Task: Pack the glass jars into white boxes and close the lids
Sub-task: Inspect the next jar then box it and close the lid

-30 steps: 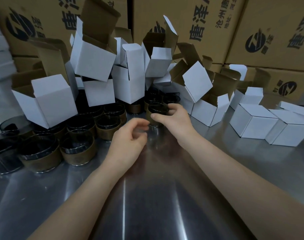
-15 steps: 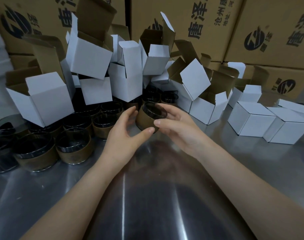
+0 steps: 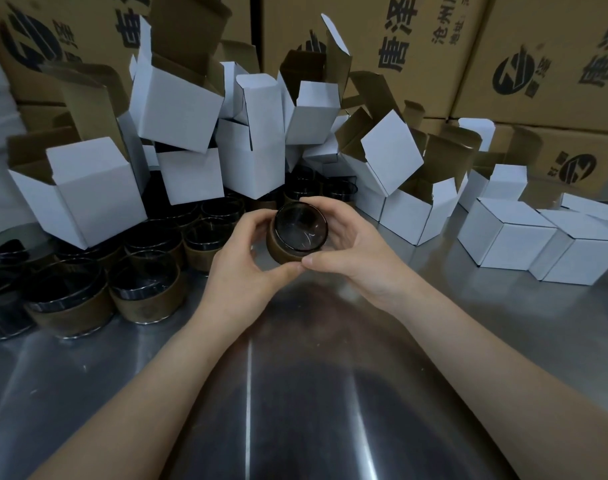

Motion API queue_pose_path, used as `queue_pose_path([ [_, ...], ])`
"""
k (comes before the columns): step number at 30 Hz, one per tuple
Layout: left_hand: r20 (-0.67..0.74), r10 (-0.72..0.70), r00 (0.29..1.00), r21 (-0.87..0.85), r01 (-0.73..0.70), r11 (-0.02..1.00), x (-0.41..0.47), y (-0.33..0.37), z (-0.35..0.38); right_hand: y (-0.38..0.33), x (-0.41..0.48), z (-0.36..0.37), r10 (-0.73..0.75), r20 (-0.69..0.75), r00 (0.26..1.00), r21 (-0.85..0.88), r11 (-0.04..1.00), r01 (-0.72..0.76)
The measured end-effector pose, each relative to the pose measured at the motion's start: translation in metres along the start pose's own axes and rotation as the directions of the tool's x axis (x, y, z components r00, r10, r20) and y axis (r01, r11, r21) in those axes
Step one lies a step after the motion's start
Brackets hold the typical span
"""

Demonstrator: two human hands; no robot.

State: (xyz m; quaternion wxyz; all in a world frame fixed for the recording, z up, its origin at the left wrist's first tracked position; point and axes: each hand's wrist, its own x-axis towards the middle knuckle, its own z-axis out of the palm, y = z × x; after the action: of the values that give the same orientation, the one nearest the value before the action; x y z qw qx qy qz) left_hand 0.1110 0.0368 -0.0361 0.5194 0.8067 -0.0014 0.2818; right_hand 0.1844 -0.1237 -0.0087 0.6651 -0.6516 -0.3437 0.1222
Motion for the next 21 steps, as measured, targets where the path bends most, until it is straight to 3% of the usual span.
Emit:
queue_pose_path([
  [21, 0.046, -0.004, 0.999, -0.016, 0.005, 1.0, 0.0002, 0.0004, -0.0007, -0.0002, 0.0, 0.0014, -0.198, 0.048, 0.979, -0.237, 0.95, 0.204],
])
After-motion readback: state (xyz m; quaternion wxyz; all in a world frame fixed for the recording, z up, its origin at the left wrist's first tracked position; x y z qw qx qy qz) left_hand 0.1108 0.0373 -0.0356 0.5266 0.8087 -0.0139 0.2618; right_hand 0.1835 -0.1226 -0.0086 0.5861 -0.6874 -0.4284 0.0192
